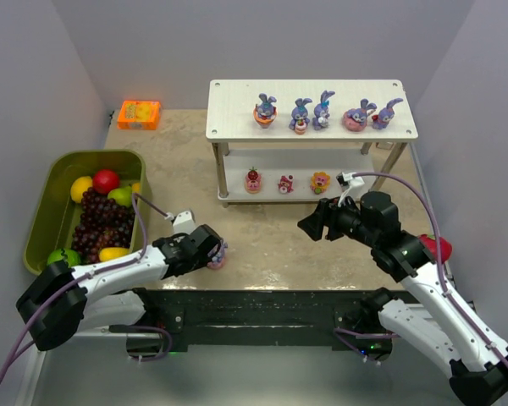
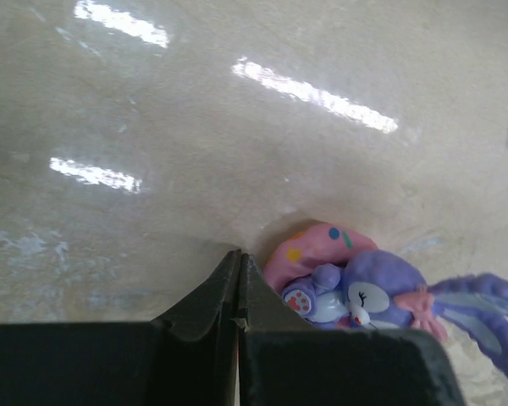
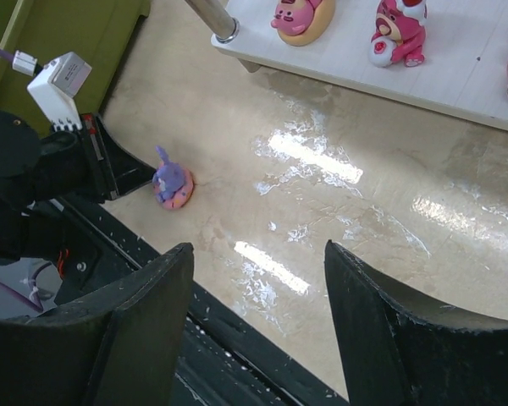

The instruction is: Place and organize the plastic toys onto the shelf

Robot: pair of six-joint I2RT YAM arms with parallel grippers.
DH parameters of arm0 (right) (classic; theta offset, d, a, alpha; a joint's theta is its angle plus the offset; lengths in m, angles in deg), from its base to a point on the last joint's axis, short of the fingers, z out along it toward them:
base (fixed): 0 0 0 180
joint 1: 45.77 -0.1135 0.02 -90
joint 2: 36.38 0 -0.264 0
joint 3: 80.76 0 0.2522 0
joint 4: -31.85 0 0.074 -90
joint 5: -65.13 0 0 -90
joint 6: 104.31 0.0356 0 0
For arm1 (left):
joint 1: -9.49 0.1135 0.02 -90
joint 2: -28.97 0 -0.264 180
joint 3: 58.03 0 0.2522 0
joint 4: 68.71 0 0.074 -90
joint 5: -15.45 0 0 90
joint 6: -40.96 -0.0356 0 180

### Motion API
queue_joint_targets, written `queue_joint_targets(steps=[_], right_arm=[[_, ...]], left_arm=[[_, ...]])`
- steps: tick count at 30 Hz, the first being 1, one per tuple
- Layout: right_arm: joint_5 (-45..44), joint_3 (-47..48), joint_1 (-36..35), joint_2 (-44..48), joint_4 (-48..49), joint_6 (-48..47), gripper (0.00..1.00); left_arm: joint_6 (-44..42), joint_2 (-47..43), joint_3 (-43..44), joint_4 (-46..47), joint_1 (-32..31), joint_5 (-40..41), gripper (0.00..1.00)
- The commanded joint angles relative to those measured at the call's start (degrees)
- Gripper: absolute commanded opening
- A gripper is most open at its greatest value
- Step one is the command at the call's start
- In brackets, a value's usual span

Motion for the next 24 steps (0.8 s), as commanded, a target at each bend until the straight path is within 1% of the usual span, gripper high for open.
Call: queue_joint_targets(steps=[1, 3, 6, 9, 10, 12, 13, 14, 15, 17, 18, 19, 21, 23, 24], right_arm=[[-1.08, -0.2, -0.06, 0.28, 1.92, 0.34, 0.66], [-1.26, -0.11, -0.06, 0.45, 1.74, 0.43, 0.66], [-1.52, -0.03, -0.06, 0.28, 1.65, 0.25, 0.66], [-1.7, -0.11, -0.14, 0.28, 1.48, 0.34, 0.66], [-1.7, -0.2, -0.06, 0.36, 1.48, 0.34, 0.67], [-1.79, -0.2, -0.06, 0.28, 1.48, 0.34, 0.67], [-1.88, -0.2, -0.06, 0.19, 1.48, 0.25, 0.67], [-1.96, -0.2, -0.06, 0.19, 1.48, 0.34, 0.67], [-2.14, -0.11, -0.06, 0.19, 1.48, 0.16, 0.67], [-2.32, -0.03, -0.14, 0.1, 1.39, 0.08, 0.67], [-2.49, 0.15, -0.15, 0.01, 1.39, -0.01, 0.67], [-2.58, 0.24, -0.15, -0.07, 1.22, -0.19, 0.67], [-3.02, 0.5, -0.14, -0.08, 0.87, -0.63, 0.68], [-3.11, 0.59, -0.06, -0.08, 0.6, -0.89, 0.68], [-3.28, 0.59, -0.06, -0.08, 0.6, -1.15, 0.68]], left_arm=[[-2.42, -1.29, 0.62, 2.3, -2.04, -3.07, 0.03], [-2.51, -1.9, 1.23, 0.63, -3.01, -3.34, 0.02], [-1.55, -3.48, 2.46, -3.23, -3.89, -2.2, 0.03], [-1.63, -6.2, 4.39, -6.75, -4.15, -0.18, 0.14], [-2.33, -7.69, 5.01, -7.72, -4.24, 0.7, 0.23], [-4.43, -9.02, 6.67, -8.25, -4.33, 1.23, 0.37], [-5.58, -9.89, 7.21, -7.91, -4.5, 1.41, 0.46], [-6.72, -10.16, 7.74, -7.56, -4.59, 1.32, 0.48], [-10.12, -10.34, 8.18, -6.68, -4.77, 1.15, 0.49], [-13.66, -10.26, 8.35, -2.99, -5.29, -0.34, 0.52], [-17.15, -9.99, 8.1, -1.59, -5.73, -1.13, 0.54], [-18.67, -9.3, 8.01, 0.69, -5.82, -2.71, 0.58], [-21.65, -8.06, 8.35, 1.67, -5.91, -3.34, 0.63], [-23.33, -6.13, 8.79, 1.85, -5.91, -3.16, 0.64], [-25.6, -5.78, 8.8, 2.46, -5.91, -3.34, 0.65]])
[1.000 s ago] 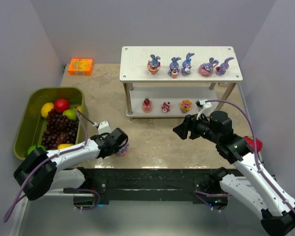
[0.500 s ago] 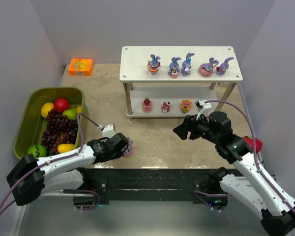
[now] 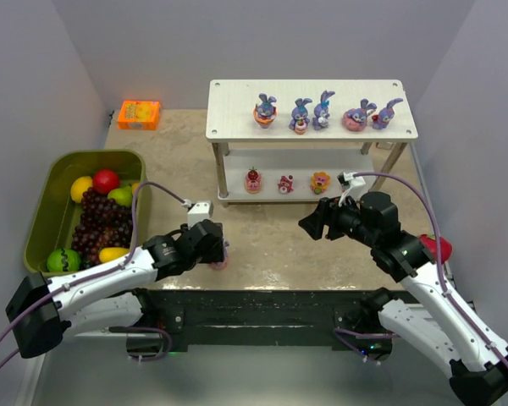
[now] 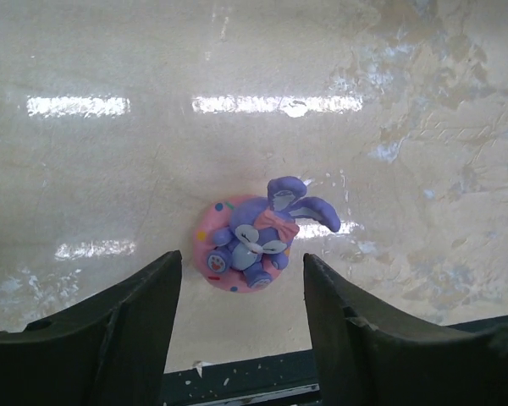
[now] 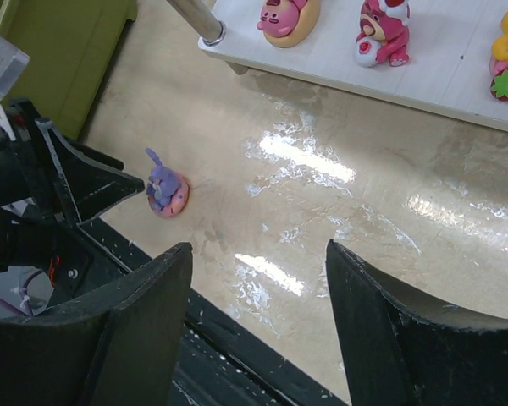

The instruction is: Place and organize the plastic toys onto the shelf

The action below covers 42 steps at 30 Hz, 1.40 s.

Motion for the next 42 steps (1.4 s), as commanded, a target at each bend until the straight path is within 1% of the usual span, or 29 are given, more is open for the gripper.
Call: queue_joint_targets(steps=[1, 5, 6, 9, 10, 16, 20, 23, 24, 26, 27, 29, 30, 32, 33, 35, 36, 38, 39, 41, 42], right_arm=[[-1.62, 0.94, -0.14, -0.05, 0.64, -1.16, 0.68], [-1.62, 1.12, -0.06, -0.41, 0.38, -1.42, 0.69], [-1.62, 1.12, -0.06, -0.41, 0.29, -1.33, 0.69], [-1.8, 1.2, -0.15, -0.4, 0.12, -1.42, 0.69], [-1.89, 1.29, -0.15, -0.41, 0.12, -1.51, 0.69], [-2.59, 1.82, -0.14, -0.4, -0.59, -1.68, 0.69], [-2.85, 1.91, -0.06, -0.49, -0.67, -1.86, 0.69], [-2.94, 1.91, -0.06, -0.67, -0.76, -1.86, 0.69], [-2.94, 1.99, -0.14, -0.76, -0.85, -1.86, 0.69], [-3.03, 2.08, -0.06, -0.76, -0.94, -1.86, 0.69], [-3.12, 2.08, -0.06, -0.67, -0.94, -1.86, 0.69], [-3.29, 2.08, -0.15, -0.67, -0.94, -1.86, 0.69], [-3.29, 2.08, -0.06, -0.58, -0.94, -1.86, 0.69], [-3.38, 2.08, -0.06, -0.58, -0.85, -1.77, 0.69], [-3.38, 2.08, -0.14, -0.49, -0.85, -1.68, 0.69], [-3.38, 2.0, -0.06, -0.58, -0.76, -1.6, 0.69], [-3.38, 2.0, -0.06, -0.58, -0.68, -1.6, 0.69], [-3.38, 1.91, -0.14, -0.49, -0.59, -1.42, 0.69], [-3.38, 1.91, -0.06, -0.41, -0.67, -1.51, 0.69], [-3.38, 1.91, -0.06, -0.23, -0.59, -1.42, 0.69], [-3.38, 1.91, -0.06, -0.14, -0.59, -1.51, 0.69]], left_arm=[[-10.28, 2.53, 2.0, 5.13, -0.32, -1.28, 0.67], [-16.08, 2.54, 0.86, 10.49, -0.32, -3.57, 0.74], [-17.57, 2.54, 0.42, 11.46, -0.23, -3.66, 0.78], [-20.12, 3.23, -0.02, 15.06, -0.05, -5.41, 0.8], [-20.48, 4.2, -0.02, 16.46, 0.03, -6.63, 0.8], [-20.04, 9.64, -0.11, 16.3, 2.14, -8.31, 0.8], [-20.31, 10.97, -2.13, 18.58, 2.85, -9.89, 0.79], [-20.22, 11.41, -3.01, 19.99, 3.55, -10.78, 0.76], [-20.22, 11.67, -3.1, 20.25, 3.55, -11.04, 0.71], [-20.13, 11.76, -2.92, 20.17, 3.64, -11.13, 0.66], [-20.13, 11.5, -3.01, 19.99, 3.64, -11.13, 0.6], [-19.7, 11.33, -2.92, 19.73, 3.64, -10.87, 0.54], [-19.43, 11.24, -2.84, 19.56, 3.55, -10.26, 0.46], [-18.29, 11.24, -2.31, 18.94, 3.64, -9.46, 0.38], [-17.76, 11.32, -1.96, 17.81, 3.64, -8.33, 0.31], [-16.19, 11.32, -0.56, 16.49, 3.55, -7.09, 0.24], [-15.74, 11.15, 0.23, 14.74, 3.64, -5.87, 0.17], [-14.08, 10.97, 3.21, 12.45, 3.55, -4.54, 0.11], [-13.54, 10.45, 4.45, 9.56, 3.55, -3.84, 0.06], [-11.88, 9.75, 8.82, 6.21, 3.55, -1.12, 0.02], [-11.35, 9.31, 10.59, 2.54, 3.64, 1.07, 0.0]])
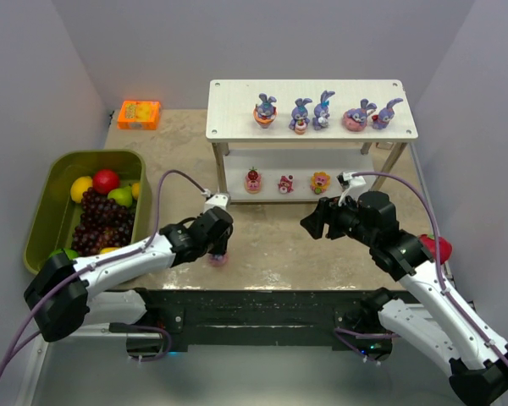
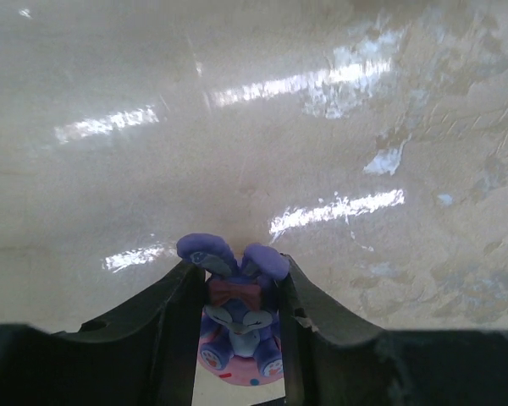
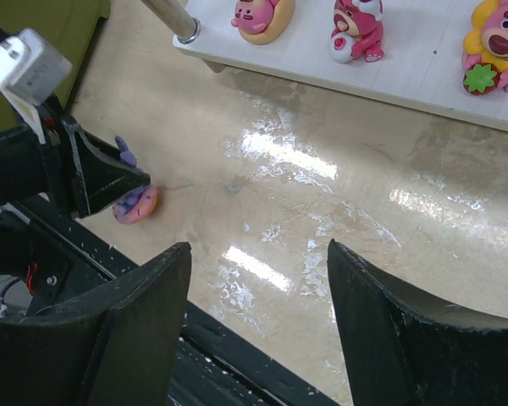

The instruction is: Place and organize the plastic toys onto the shelf

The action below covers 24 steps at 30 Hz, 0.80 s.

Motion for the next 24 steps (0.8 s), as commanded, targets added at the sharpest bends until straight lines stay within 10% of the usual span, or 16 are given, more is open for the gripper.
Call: queue_joint_targets(steps=[1, 24], right_arm=[[-0.91, 1.8, -0.14, 0.6, 0.46, -0.48, 0.69], [-1.35, 1.01, -0.06, -0.63, 1.96, -0.83, 0.69]], left_arm=[[4.41, -2.61, 10.97, -9.51, 0.08, 8.06, 0.0], [-13.07, 17.59, 79.01, -26.85, 0.34, 23.88, 0.0]])
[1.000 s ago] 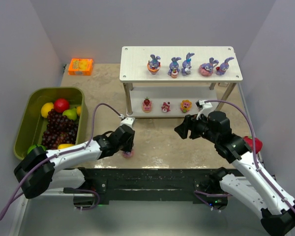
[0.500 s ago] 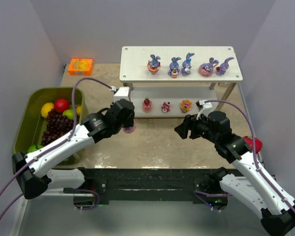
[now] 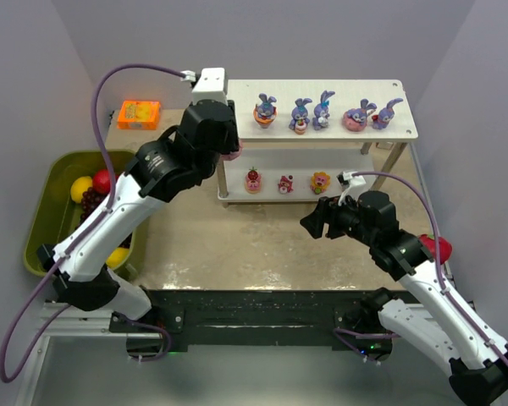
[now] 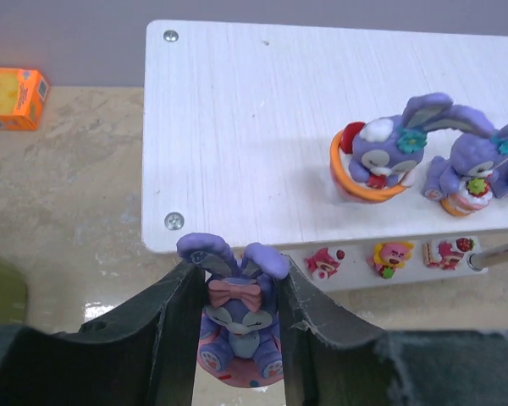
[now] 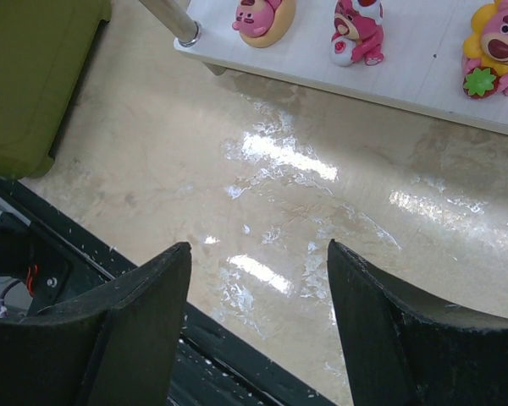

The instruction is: Place and organize the plastic toys onto the shelf

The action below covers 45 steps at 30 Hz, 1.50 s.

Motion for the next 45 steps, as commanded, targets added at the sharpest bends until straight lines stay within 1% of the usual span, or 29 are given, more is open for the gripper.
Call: queue_joint_targets(steps=[1, 5, 8, 10, 11, 12, 16, 18, 21, 24, 28, 34, 40, 45], right_arm=[[-1.31, 1.01, -0.06, -0.56, 1.59, -0.81, 0.69], [-1.39, 1.18, -0.06, -0.91, 1.32, -1.07, 0.69], [-1.39, 1.27, -0.06, -0.83, 1.24, -1.07, 0.69], [-1.39, 1.18, -0.06, -0.74, 1.06, -1.07, 0.69], [-1.57, 1.1, -0.06, -0.57, 0.97, -1.07, 0.69], [-1.57, 1.18, -0.06, -0.48, 0.97, -1.07, 0.69], [-1.66, 1.09, -0.14, -0.21, 0.71, -0.99, 0.69], [-1.66, 0.92, -0.06, -0.21, 0.71, -0.99, 0.69], [-1.66, 0.92, -0.06, -0.3, 0.88, -0.99, 0.69], [-1.57, 0.83, -0.06, -0.56, 0.88, -0.9, 0.69], [-1.48, 0.66, -0.14, -0.56, 1.06, -0.81, 0.69], [-1.57, 0.83, -0.06, -0.21, 0.8, -0.72, 0.69], [-1.66, 0.66, -0.06, -0.21, 0.53, -0.9, 0.69], [-1.48, 0.39, -0.06, -0.21, 0.97, -0.64, 0.69]], left_arm=[[-5.84, 3.72, 8.32, 1.53, 0.51, 3.38, 0.0], [-6.36, 8.11, 13.17, 1.61, 1.83, 5.32, 0.0], [-7.5, 10.13, 15.02, 2.84, 3.93, 3.48, 0.0], [-8.21, 11.19, 16.6, 3.02, 5.6, 1.37, 0.01], [-9.17, 12.42, 17.22, 3.02, 6.22, 0.49, 0.05], [-9.96, 13.04, 17.83, 3.02, 6.75, -2.65, 0.07], [-13.48, 15.41, 20.99, 3.02, 9.3, -7.59, 0.11], [-13.75, 16.29, 21.62, 2.85, 10.35, -11.27, 0.13], [-14.01, 16.91, 21.97, 2.76, 11.68, -13.22, 0.15], [-14.01, 17.79, 22.14, 1.8, 12.29, -13.66, 0.16], [-13.66, 18.49, 22.58, 0.92, 12.64, -15.16, 0.25], [-13.49, 20.86, 24.52, -0.66, 13.08, -15.95, 0.34], [-13.57, 21.22, 24.87, -1.28, 13.0, -15.51, 0.41], [-13.66, 20.52, 24.08, -1.63, 13.0, -15.34, 0.45]])
